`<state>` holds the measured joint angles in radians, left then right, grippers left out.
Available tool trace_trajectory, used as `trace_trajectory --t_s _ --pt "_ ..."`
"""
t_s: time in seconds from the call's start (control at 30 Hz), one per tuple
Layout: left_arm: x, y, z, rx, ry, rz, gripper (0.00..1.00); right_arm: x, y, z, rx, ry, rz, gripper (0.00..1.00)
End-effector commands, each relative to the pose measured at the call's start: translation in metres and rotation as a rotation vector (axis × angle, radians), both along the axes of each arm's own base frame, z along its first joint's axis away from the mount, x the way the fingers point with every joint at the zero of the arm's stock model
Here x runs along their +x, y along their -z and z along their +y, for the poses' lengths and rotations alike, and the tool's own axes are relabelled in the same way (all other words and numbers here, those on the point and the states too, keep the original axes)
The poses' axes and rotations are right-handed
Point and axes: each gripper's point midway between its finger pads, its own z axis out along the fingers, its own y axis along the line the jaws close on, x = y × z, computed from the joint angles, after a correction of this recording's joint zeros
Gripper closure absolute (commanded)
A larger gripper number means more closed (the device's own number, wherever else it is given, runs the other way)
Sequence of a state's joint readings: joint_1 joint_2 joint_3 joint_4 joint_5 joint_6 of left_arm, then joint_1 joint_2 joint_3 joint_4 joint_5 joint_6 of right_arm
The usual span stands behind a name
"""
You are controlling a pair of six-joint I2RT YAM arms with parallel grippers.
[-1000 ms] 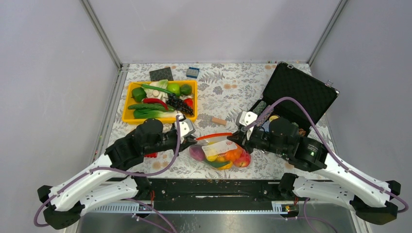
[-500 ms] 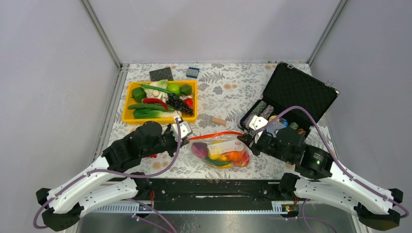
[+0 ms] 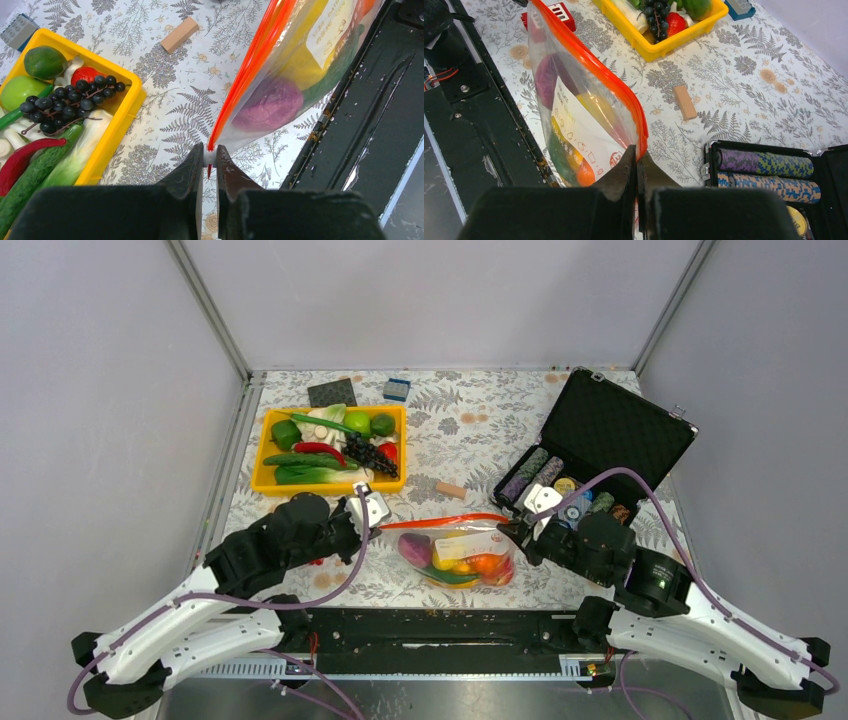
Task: Open the zip-top bag and remove the fake food
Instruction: Unzip the zipper food storage bag at the center of the board.
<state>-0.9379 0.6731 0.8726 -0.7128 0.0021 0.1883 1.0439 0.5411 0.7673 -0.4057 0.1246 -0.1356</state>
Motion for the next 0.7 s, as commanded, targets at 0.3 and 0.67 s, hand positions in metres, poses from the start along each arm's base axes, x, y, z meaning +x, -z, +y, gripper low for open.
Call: trace_trajectory --t_s 0.3,0.67 --pt "0.009 -0.001 0.018 0.038 -0.065 -0.052 1.00 0.006 0.001 -0.018 -0.001 0.083 -0.008 1.00" --pt "0.012 -0.030 -0.023 -0.052 0.079 -0.097 1.00 -0.021 -0.009 -0.004 -0.007 -0.115 -0.008 0.49"
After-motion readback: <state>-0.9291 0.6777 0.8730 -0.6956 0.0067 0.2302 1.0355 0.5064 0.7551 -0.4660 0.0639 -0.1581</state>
